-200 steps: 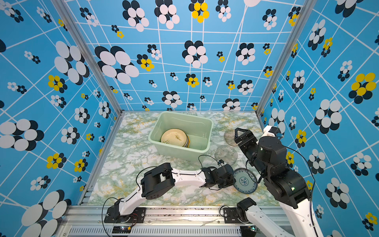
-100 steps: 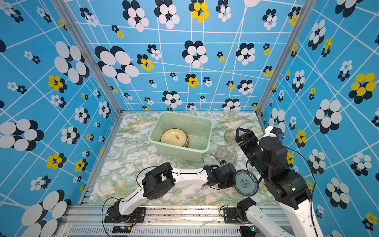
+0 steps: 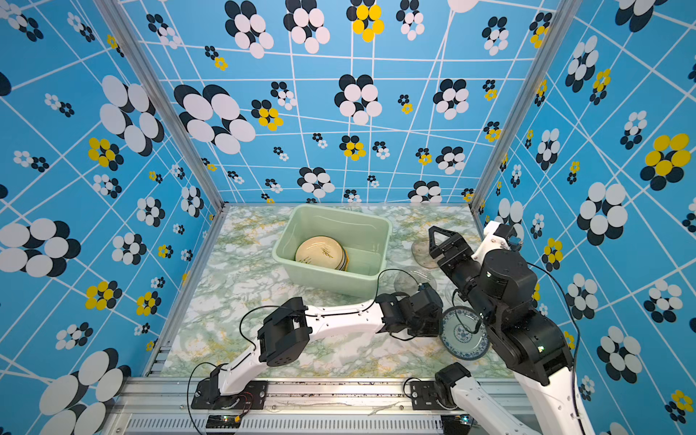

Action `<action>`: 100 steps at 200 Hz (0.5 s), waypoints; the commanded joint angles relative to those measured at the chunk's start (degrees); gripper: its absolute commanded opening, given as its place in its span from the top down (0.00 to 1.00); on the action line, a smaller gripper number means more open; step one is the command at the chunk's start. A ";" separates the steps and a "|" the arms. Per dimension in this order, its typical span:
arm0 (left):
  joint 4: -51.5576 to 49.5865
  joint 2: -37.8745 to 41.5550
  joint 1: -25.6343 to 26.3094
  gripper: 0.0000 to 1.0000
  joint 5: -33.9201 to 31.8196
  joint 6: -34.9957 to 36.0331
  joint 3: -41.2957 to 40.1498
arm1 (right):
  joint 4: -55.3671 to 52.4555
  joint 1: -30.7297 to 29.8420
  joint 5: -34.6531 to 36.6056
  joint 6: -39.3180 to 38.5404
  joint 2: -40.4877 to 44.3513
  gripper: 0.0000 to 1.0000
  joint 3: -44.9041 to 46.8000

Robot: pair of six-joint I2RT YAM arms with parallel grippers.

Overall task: Place the plates into the plastic bin on the countertop
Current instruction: Pick up the plate from the bottom-right of the table, then place the plate in the plastic bin.

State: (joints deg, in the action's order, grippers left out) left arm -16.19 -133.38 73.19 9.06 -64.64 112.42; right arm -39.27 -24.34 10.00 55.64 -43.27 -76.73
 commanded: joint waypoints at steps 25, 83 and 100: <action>-5.22 5.06 -1.87 1.00 -0.33 8.04 12.33 | 9.22 0.12 -11.91 -2.28 -0.91 0.18 -3.96; -15.20 5.30 -8.12 1.00 -1.49 15.01 29.43 | 15.87 0.08 -23.09 -0.09 -4.10 0.20 -8.72; -18.04 6.58 -11.01 1.00 -2.27 16.92 31.28 | 16.05 0.08 -25.34 0.13 -5.39 0.20 -10.72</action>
State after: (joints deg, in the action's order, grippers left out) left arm -28.12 -131.28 65.52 8.54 -52.80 140.14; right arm -26.26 -24.34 -9.43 55.18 -47.31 -84.31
